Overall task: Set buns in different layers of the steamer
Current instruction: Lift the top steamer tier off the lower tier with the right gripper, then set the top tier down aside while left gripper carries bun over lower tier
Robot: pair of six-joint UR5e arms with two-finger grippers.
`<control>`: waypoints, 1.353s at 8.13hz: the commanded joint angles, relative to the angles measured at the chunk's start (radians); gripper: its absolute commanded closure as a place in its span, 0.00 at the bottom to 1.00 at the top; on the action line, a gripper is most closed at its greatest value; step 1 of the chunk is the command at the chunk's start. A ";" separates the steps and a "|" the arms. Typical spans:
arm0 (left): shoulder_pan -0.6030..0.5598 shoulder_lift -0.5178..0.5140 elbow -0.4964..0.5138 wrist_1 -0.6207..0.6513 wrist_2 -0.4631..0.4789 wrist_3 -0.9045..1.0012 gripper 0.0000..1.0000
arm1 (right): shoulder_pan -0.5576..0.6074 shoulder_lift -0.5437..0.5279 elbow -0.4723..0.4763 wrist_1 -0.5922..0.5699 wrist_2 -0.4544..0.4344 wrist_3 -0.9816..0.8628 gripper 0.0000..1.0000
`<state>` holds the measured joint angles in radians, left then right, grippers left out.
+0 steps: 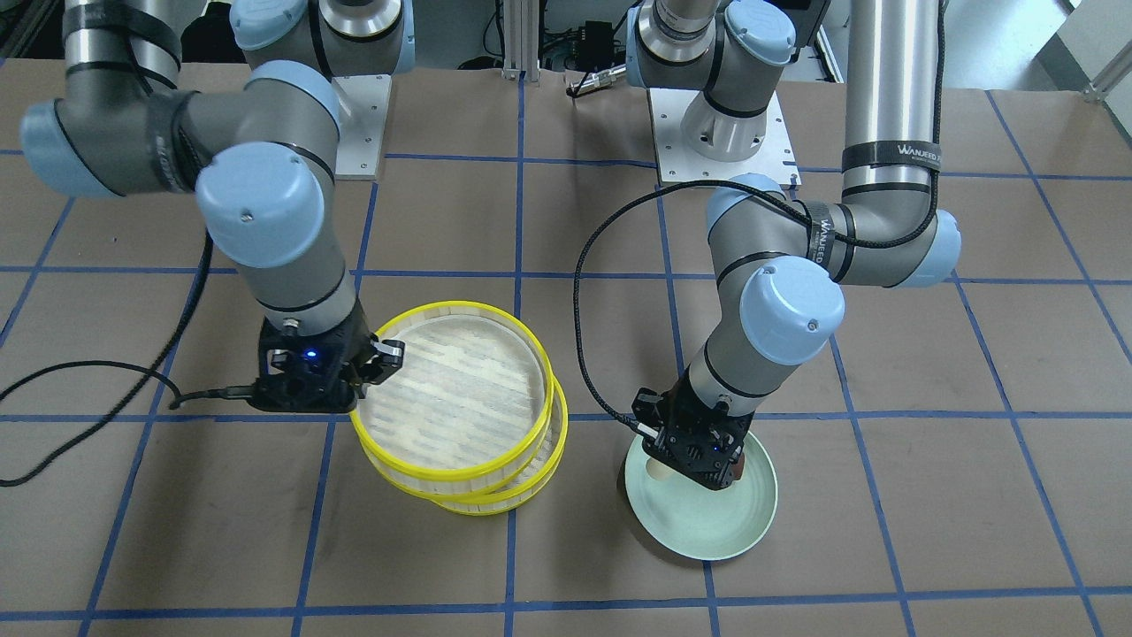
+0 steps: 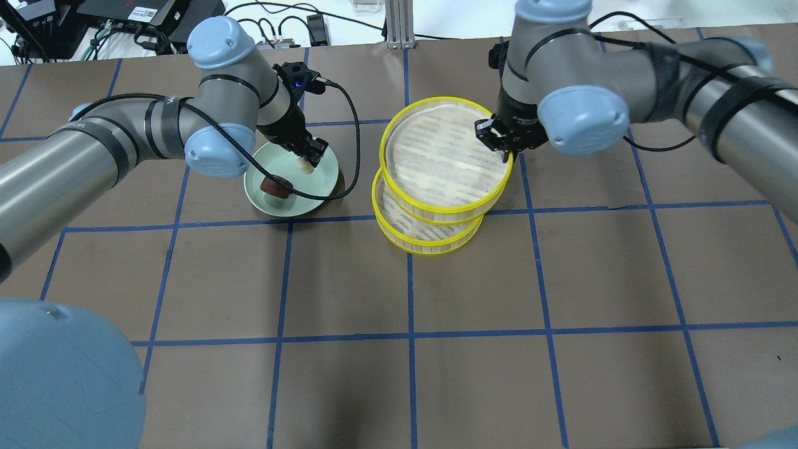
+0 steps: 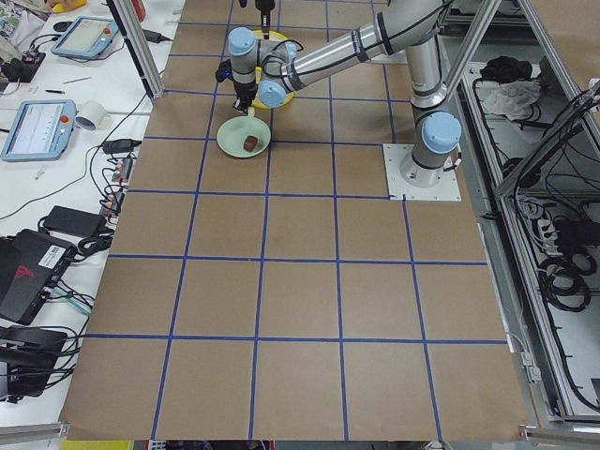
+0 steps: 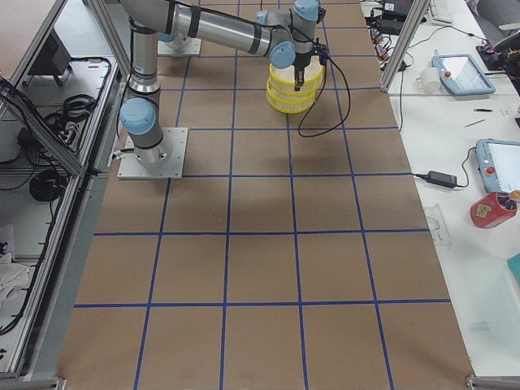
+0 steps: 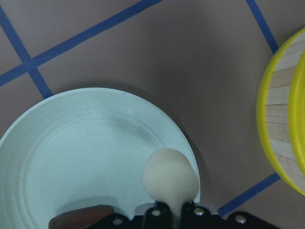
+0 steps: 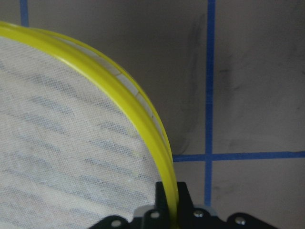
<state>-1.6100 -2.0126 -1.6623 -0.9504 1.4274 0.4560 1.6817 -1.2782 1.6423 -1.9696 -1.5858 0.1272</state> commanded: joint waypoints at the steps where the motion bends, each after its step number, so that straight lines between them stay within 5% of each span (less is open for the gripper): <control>1: -0.004 0.006 0.003 0.005 -0.005 -0.019 0.94 | -0.124 -0.191 -0.016 0.229 -0.005 -0.059 0.97; 6: -0.197 0.015 0.010 0.107 -0.015 -0.370 0.93 | -0.295 -0.377 -0.113 0.489 0.009 -0.266 0.95; 8: -0.231 0.000 0.006 0.123 -0.125 -0.402 0.92 | -0.295 -0.404 -0.113 0.561 -0.026 -0.302 0.95; 11: -0.266 -0.038 0.004 0.159 -0.134 -0.424 0.49 | -0.295 -0.431 -0.114 0.610 -0.036 -0.307 0.97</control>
<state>-1.8478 -2.0305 -1.6570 -0.8054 1.3066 0.0508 1.3875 -1.6985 1.5286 -1.3837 -1.6199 -0.1746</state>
